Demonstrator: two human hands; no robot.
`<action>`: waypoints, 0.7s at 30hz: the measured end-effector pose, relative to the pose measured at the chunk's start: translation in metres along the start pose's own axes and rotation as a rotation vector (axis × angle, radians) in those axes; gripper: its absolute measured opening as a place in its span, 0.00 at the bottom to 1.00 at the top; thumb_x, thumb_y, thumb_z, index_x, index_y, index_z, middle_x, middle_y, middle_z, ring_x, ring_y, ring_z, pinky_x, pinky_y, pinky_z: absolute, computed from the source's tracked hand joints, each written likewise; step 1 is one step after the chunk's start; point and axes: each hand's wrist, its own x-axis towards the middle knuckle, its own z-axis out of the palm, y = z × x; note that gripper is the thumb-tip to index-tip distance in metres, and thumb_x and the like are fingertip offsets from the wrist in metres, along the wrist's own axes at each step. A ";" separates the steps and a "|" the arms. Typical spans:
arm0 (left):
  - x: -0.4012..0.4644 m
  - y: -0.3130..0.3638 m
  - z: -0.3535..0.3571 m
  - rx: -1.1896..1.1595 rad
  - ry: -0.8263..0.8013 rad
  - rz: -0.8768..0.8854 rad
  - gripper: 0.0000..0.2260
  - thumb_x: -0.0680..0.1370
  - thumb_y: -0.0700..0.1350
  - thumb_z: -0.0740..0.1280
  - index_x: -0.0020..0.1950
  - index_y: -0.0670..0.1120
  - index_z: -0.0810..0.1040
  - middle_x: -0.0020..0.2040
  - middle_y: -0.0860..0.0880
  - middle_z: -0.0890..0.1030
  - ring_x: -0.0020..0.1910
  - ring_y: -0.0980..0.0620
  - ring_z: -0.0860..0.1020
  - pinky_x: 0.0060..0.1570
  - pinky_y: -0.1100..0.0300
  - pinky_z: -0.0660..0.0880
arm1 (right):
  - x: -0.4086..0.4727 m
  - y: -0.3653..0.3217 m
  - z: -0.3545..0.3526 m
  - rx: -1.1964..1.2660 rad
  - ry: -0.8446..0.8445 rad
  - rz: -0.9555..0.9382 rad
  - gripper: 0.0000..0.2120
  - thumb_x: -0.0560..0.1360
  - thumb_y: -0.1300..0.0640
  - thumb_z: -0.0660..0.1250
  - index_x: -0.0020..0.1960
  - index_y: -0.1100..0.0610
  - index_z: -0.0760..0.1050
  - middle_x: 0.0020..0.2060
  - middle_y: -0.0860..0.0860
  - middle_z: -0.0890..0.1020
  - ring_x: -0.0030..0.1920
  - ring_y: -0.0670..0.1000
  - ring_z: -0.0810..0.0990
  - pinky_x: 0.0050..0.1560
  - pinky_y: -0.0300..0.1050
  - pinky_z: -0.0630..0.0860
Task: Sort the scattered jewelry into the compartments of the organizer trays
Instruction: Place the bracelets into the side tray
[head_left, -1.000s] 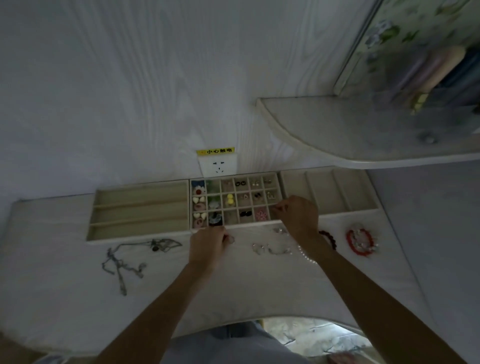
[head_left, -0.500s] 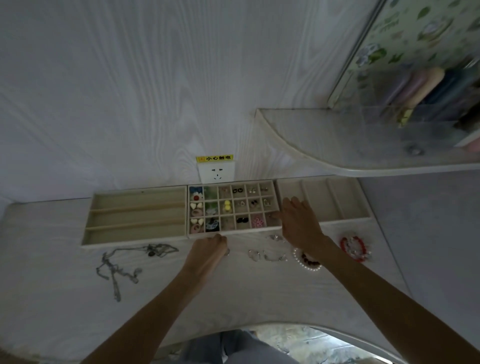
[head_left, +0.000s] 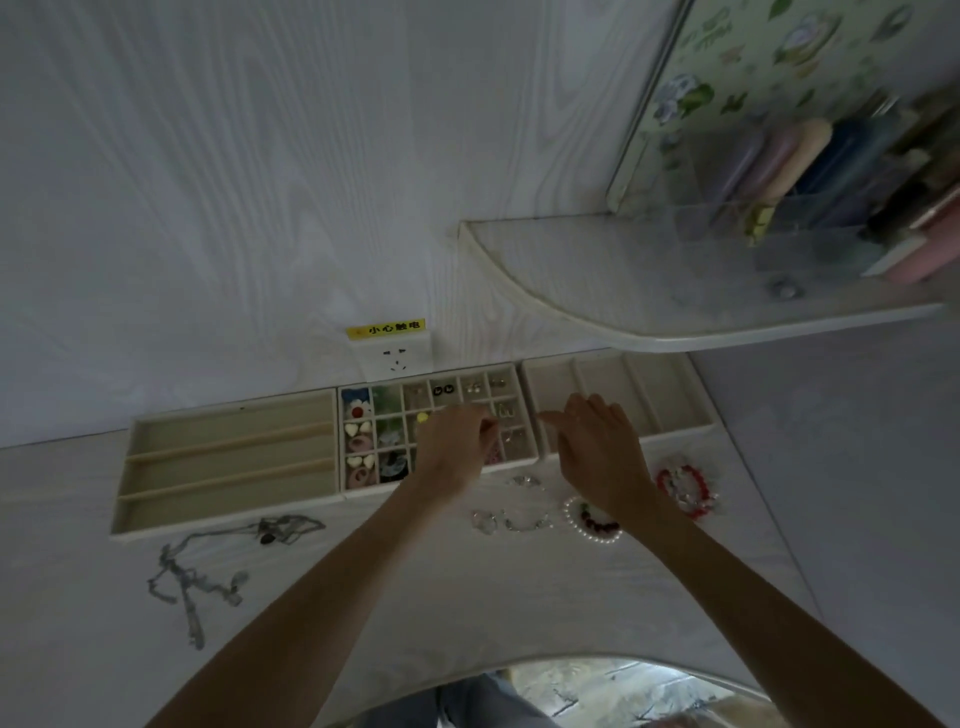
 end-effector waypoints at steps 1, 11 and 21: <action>0.006 0.004 0.005 0.023 -0.035 0.018 0.11 0.80 0.50 0.62 0.50 0.47 0.82 0.44 0.51 0.84 0.41 0.56 0.81 0.48 0.59 0.77 | -0.004 0.005 0.000 0.013 0.018 0.016 0.19 0.63 0.70 0.70 0.49 0.53 0.82 0.35 0.51 0.77 0.35 0.53 0.76 0.36 0.44 0.70; 0.025 0.025 0.031 0.354 -0.144 0.175 0.09 0.81 0.43 0.60 0.54 0.43 0.79 0.52 0.47 0.83 0.50 0.50 0.81 0.53 0.56 0.77 | -0.031 0.026 0.004 0.116 0.060 0.112 0.17 0.64 0.69 0.72 0.48 0.53 0.82 0.37 0.51 0.79 0.37 0.52 0.77 0.37 0.46 0.74; 0.022 0.021 0.030 0.304 -0.142 0.111 0.10 0.80 0.48 0.61 0.53 0.48 0.81 0.48 0.50 0.83 0.49 0.50 0.81 0.49 0.59 0.74 | -0.021 0.007 0.011 0.096 -0.084 -0.081 0.17 0.66 0.65 0.70 0.50 0.48 0.81 0.40 0.49 0.78 0.40 0.50 0.75 0.44 0.45 0.70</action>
